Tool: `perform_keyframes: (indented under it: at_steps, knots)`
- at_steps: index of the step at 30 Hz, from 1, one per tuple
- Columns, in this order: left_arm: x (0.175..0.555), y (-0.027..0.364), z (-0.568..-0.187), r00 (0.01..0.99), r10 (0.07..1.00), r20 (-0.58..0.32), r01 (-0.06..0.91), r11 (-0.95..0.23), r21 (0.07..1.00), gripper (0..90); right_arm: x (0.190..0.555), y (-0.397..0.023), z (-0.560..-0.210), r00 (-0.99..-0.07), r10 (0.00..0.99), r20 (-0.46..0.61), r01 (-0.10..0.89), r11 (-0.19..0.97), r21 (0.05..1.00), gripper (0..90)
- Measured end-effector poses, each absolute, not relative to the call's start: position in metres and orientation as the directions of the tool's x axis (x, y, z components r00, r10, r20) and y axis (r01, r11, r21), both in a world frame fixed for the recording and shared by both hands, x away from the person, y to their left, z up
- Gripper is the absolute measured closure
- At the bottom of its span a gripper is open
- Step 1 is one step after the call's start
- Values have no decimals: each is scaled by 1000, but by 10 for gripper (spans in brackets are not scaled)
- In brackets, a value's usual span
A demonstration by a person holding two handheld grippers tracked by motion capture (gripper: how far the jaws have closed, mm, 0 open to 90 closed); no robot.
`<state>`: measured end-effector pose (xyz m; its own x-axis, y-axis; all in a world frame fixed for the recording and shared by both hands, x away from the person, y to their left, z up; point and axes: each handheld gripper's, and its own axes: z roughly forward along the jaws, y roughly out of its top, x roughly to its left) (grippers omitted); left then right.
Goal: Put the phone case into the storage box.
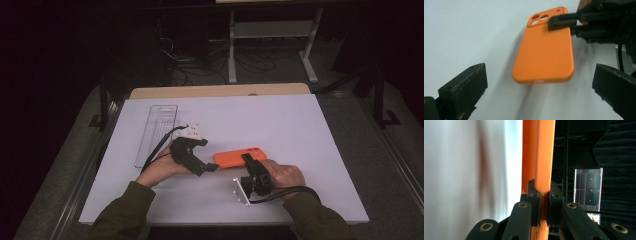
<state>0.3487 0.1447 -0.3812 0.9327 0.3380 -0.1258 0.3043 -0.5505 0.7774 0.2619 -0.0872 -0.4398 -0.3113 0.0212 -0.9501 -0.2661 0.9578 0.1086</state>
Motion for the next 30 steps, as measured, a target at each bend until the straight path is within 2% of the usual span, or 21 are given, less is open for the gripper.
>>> perform_keyframes:
  at_steps: [13,16,24,30]
  knots:
    - [350,155,-386,936,323,-141,297,-509,808,0,264,-95,-435,-332,25,-943,-242,964,111,821]
    - [353,158,-387,943,309,-121,272,-512,815,0,265,-97,-434,-324,33,-945,-236,965,115,821]
    - [351,158,-392,938,318,-142,289,-485,825,0,265,-99,-432,-321,34,-946,-241,963,117,821]
    - [353,160,-393,942,310,-131,280,-505,816,0,265,-100,-431,-324,61,-944,-228,964,140,821]
